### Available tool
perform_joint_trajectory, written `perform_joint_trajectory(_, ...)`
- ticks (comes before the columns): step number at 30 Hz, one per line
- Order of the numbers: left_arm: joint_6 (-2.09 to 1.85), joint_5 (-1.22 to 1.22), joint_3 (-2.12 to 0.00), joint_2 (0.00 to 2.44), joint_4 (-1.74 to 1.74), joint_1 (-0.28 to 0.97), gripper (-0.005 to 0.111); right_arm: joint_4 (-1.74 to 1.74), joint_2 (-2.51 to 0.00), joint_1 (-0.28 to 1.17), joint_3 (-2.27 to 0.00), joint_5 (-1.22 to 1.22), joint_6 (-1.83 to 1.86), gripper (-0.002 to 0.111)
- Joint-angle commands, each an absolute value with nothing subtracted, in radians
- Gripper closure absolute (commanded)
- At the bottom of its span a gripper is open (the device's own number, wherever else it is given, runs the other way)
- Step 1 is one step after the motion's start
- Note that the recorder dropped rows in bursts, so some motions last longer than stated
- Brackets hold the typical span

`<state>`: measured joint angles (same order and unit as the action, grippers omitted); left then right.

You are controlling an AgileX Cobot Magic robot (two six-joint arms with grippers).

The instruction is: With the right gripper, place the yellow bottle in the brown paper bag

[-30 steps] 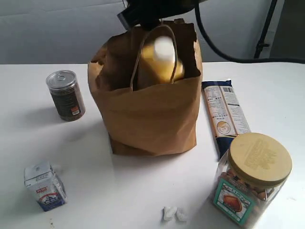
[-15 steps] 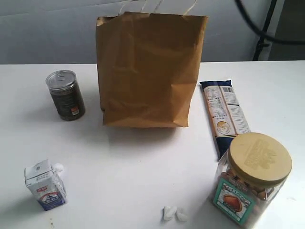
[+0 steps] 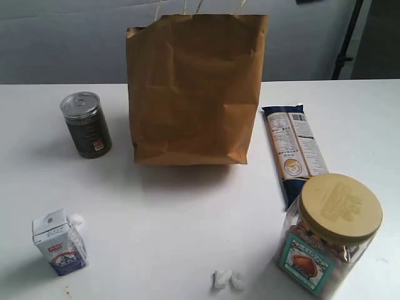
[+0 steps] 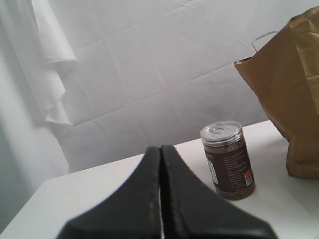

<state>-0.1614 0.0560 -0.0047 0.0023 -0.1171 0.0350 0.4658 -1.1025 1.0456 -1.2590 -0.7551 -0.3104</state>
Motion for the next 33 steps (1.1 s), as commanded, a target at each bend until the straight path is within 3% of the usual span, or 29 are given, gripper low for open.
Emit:
perform_joint_trajectory(1,-0.156,0.050,0.000,0.000,-0.113,0.039,0.107,0.394,-1.002,0.982,-1.095,-0.684,-0.343,0.108)
perform_joint_trajectory(19,-0.156,0.050,0.000,0.000,-0.113,0.039,0.107,0.061,-0.504,0.575,-0.385,-0.210,-0.218,0.108)
perform_joint_trajectory(33,-0.156,0.050,0.000,0.000,-0.113,0.039,0.107,-0.012,0.000,0.283,-0.097,-0.199,-0.078,0.108)
